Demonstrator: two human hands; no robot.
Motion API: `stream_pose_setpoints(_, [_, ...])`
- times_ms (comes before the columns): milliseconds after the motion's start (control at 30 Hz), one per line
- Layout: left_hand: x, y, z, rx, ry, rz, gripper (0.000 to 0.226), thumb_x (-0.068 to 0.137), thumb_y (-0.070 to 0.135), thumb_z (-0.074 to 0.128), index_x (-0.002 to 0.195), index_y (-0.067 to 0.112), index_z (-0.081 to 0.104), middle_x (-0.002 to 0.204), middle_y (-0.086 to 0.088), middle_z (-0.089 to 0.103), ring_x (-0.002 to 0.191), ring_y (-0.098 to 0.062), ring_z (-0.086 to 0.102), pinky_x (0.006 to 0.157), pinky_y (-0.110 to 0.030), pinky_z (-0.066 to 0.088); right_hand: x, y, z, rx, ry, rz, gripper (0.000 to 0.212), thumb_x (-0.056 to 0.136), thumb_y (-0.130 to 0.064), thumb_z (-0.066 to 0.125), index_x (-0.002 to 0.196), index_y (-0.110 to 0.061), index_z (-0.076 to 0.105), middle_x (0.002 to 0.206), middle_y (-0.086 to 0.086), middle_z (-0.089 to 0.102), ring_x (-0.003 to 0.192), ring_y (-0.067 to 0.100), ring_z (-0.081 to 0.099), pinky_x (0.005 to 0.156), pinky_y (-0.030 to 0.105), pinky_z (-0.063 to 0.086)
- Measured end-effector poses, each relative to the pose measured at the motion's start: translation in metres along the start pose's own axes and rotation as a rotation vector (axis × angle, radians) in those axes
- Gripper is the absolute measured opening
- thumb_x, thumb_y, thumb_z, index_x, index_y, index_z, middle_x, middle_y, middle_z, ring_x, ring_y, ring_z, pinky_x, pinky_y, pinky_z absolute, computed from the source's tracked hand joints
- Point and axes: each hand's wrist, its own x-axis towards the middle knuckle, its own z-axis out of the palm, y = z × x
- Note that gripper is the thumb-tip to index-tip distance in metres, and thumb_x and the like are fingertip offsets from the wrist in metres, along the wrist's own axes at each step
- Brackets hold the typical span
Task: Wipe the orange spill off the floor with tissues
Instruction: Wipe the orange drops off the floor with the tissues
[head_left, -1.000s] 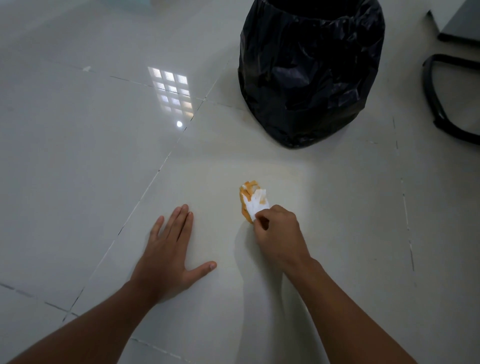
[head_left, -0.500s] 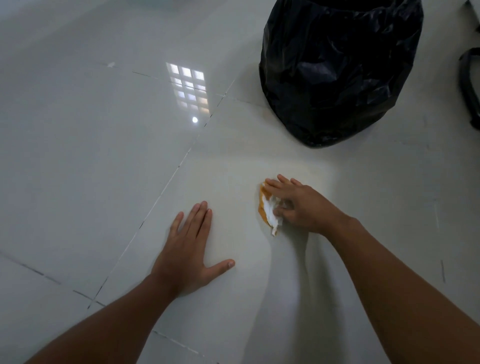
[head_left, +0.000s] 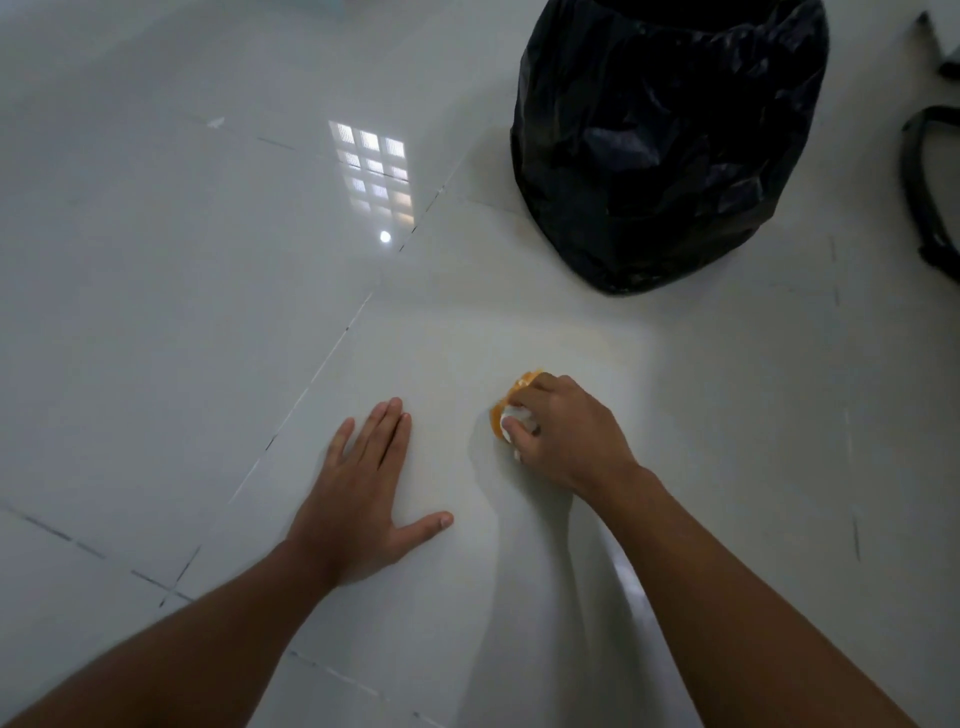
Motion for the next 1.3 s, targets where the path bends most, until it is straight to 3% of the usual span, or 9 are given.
stream_pose_setpoints(67, [0.000,0.000,0.000,0.006,-0.003,-0.002,0.110,0.082,0.082,0.038,0.156,0.001,0.023,0.167,-0.013,0.014,0.156,-0.023,0.008,0.124,-0.053,0.015,-0.003,0.001,0.001,0.061,-0.076,0.007,0.029,0.087,-0.039,0.059,0.111,-0.023,0.067,0.115,-0.004,0.057,0.101,0.019,0.050,0.079,0.034,0.049])
stream_pose_setpoints(167, [0.000,-0.001,0.001,0.012,-0.005,-0.002,0.110,0.082,0.082,0.038,0.156,0.002,0.023,0.167,-0.012,0.014,0.156,-0.023,0.008,0.124,-0.053,0.015,-0.007,0.005,0.002,0.057,-0.062,0.017,0.020,0.089,-0.035,0.061,0.099,-0.021,0.071,0.102,-0.003,0.060,0.095,0.018,0.047,0.080,0.033,0.046])
stream_pose_setpoints(300, [0.000,-0.001,0.002,0.016,-0.006,-0.002,0.111,0.083,0.085,0.033,0.156,0.002,0.023,0.167,-0.011,0.013,0.156,-0.022,0.009,0.123,-0.053,0.016,-0.021,0.014,-0.003,0.186,0.229,0.172,0.010,0.086,-0.027,0.067,0.089,-0.020,0.072,0.081,-0.003,0.058,0.082,0.013,0.049,0.071,0.023,0.038])
stream_pose_setpoints(500, [0.000,-0.002,0.002,0.026,-0.017,-0.002,0.111,0.083,0.085,0.031,0.156,0.002,0.022,0.167,-0.011,0.014,0.156,-0.022,0.010,0.123,-0.053,0.018,-0.043,0.071,-0.023,0.195,0.549,0.623,0.015,0.089,-0.024,0.066,0.094,-0.013,0.074,0.083,0.012,0.060,0.074,0.030,0.060,0.068,0.027,0.041])
stream_pose_setpoints(700, [0.000,0.000,-0.001,0.021,-0.019,0.003,0.110,0.083,0.082,0.037,0.155,0.000,0.024,0.166,-0.013,0.016,0.155,-0.024,0.011,0.123,-0.054,0.018,-0.035,0.083,-0.024,0.172,0.449,0.722,0.021,0.092,-0.023,0.060,0.100,-0.010,0.074,0.087,0.015,0.058,0.080,0.033,0.059,0.071,0.030,0.046])
stream_pose_setpoints(933, [0.001,0.002,-0.004,0.008,-0.017,0.003,0.110,0.082,0.081,0.038,0.155,0.001,0.024,0.167,-0.012,0.015,0.155,-0.023,0.012,0.123,-0.054,0.018,-0.034,0.028,-0.002,0.291,0.279,0.422,0.020,0.092,-0.028,0.060,0.076,-0.021,0.071,0.073,0.002,0.055,0.066,0.013,0.053,0.066,0.027,0.041])
stream_pose_setpoints(1033, [0.000,0.001,-0.003,0.011,-0.028,0.002,0.110,0.083,0.083,0.036,0.156,0.002,0.021,0.167,-0.011,0.012,0.155,-0.022,0.009,0.123,-0.053,0.017,-0.046,0.039,-0.001,0.345,0.511,0.574,0.014,0.086,-0.020,0.067,0.097,-0.023,0.074,0.086,-0.001,0.064,0.077,0.015,0.061,0.077,0.028,0.050])
stream_pose_setpoints(1100, [0.000,0.001,-0.002,0.020,-0.037,0.002,0.111,0.083,0.084,0.033,0.157,0.003,0.018,0.168,-0.010,0.009,0.156,-0.021,0.006,0.124,-0.052,0.016,-0.052,0.059,-0.006,0.303,0.633,0.728,0.014,0.086,-0.021,0.067,0.097,-0.018,0.075,0.087,0.003,0.065,0.081,0.023,0.064,0.078,0.035,0.053])
stream_pose_setpoints(1300, [0.003,0.000,0.001,0.044,-0.036,0.013,0.112,0.082,0.084,0.034,0.155,0.000,0.023,0.166,-0.014,0.017,0.154,-0.025,0.014,0.121,-0.054,0.019,-0.015,0.097,-0.022,0.242,0.541,0.855,0.020,0.090,-0.019,0.062,0.091,-0.002,0.073,0.080,0.016,0.059,0.069,0.030,0.058,0.064,0.031,0.046])
